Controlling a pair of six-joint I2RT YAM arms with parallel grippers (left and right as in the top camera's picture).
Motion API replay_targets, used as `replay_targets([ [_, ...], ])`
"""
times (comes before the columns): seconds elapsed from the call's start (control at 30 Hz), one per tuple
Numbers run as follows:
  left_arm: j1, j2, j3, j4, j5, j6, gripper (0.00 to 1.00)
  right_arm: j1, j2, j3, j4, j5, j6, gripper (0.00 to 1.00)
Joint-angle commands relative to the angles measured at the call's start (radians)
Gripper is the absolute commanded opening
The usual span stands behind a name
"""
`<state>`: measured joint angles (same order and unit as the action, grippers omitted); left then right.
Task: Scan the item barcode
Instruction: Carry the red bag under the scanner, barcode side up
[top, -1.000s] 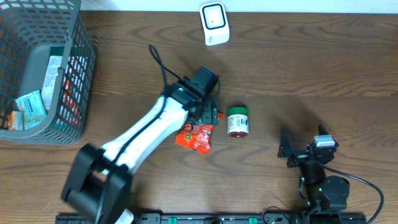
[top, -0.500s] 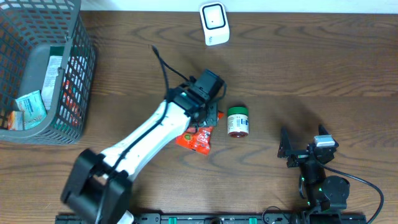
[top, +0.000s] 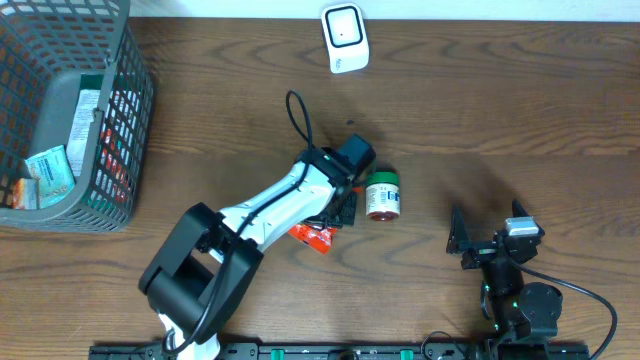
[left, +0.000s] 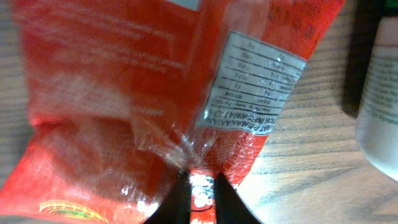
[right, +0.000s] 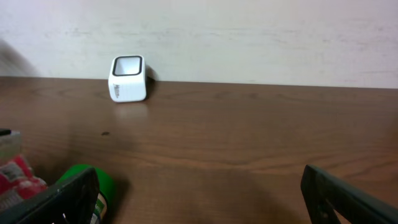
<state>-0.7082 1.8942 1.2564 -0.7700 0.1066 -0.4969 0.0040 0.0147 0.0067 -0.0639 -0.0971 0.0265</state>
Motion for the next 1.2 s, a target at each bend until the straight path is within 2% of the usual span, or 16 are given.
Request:
replay_targets([
  [0.0, 0.038, -0.101, 0.056, -0.006, -0.036, 0.022, 0.17, -0.01, -0.003, -0.001, -0.004, 0.002, 0.002, 0.99],
  [0.07, 0.081, -0.19, 0.061, -0.003, -0.115, 0.021, 0.17, -0.01, -0.003, -0.001, -0.004, 0.002, 0.002, 0.99],
  [0.2, 0.148, -0.227, 0.058, -0.023, -0.16, 0.021, 0.17, -0.01, -0.003, -0.001, -0.004, 0.002, 0.002, 0.99],
  [0.57, 0.186, -0.094, -0.031, -0.002, -0.173, 0.022, 0.17, -0.01, -0.003, -0.001, -0.004, 0.002, 0.003, 0.99],
  [0.6, 0.187, -0.077, -0.031, -0.001, -0.173, 0.022, 0.22, -0.01, -0.003, -0.001, -0.004, 0.002, 0.002, 0.99],
  [0.73, 0.186, -0.017, -0.031, 0.006, -0.171, 0.021, 0.24, -0.01, -0.003, -0.001, -0.004, 0.002, 0.002, 0.99],
  [0.87, 0.186, 0.02, -0.031, -0.014, -0.098, 0.039, 0.24, -0.01, -0.003, -0.001, -0.004, 0.002, 0.002, 0.99],
  [1.0, 0.19, 0.02, -0.03, -0.017, -0.087, 0.074, 0.24, -0.01, -0.003, -0.001, -0.004, 0.002, 0.002, 0.99],
  [1.17, 0.189, 0.02, -0.03, -0.009, 0.066, 0.081, 0.24, -0.01, -0.003, -0.001, -0.004, 0.002, 0.002, 0.99],
])
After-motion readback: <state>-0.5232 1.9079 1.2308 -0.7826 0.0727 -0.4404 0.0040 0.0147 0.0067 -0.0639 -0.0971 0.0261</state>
